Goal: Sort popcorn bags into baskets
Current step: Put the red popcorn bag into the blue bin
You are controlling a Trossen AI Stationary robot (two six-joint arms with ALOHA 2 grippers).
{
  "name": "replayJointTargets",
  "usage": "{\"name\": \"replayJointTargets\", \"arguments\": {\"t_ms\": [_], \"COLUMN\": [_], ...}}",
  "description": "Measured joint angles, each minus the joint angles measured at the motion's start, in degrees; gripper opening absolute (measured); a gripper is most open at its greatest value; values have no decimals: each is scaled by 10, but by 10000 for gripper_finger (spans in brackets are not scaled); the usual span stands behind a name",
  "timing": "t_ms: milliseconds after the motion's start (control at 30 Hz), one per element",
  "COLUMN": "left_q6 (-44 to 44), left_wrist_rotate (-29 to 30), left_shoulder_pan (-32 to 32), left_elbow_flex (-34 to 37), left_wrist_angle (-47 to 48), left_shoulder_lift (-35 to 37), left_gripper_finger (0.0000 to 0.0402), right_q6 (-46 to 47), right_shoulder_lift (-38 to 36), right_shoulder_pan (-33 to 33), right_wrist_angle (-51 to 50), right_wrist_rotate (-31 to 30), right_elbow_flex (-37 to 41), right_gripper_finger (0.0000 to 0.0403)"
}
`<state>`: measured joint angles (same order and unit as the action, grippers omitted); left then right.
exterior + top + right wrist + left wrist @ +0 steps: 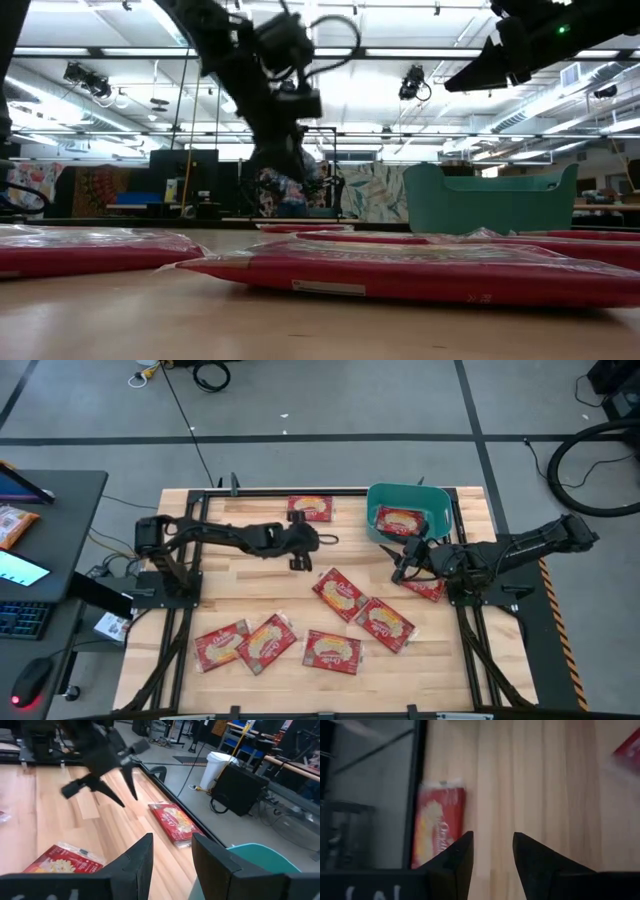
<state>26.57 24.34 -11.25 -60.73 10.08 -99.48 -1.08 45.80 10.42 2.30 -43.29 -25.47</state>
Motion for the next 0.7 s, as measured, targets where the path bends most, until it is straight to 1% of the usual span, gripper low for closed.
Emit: {"name": "replayJointTargets", "arguments": {"t_ms": [100,233,367,500,600,700], "left_q6": [1,7,40,74,97,116], "left_wrist_rotate": [-54,-94,-141,-170,-197,-199], "left_shoulder_pan": [-37,-86,-135,-174,-193,-208], "left_elbow_flex": [9,9,9,9,8,8], "left_wrist_angle": [23,20,9,-17,-43,-63], "left_shoulder_lift": [-4,-10,-10,-19,-38,-65], "left_gripper_finger": [142,142,142,142,142,142], "right_q6": [0,-1,-5,-8,-10,-10], "right_shoulder_lift": [0,0,0,0,0,0], "right_shoulder_pan": [-7,-16,-26,-34,-39,-42], "right_wrist_angle": [11,12,11,11,11,11], "right_wrist_rotate": [13,23,31,45,55,59], "right_elbow_flex": [0,0,0,0,0,0], "right_gripper_finger": [140,140,140,140,140,140]}}
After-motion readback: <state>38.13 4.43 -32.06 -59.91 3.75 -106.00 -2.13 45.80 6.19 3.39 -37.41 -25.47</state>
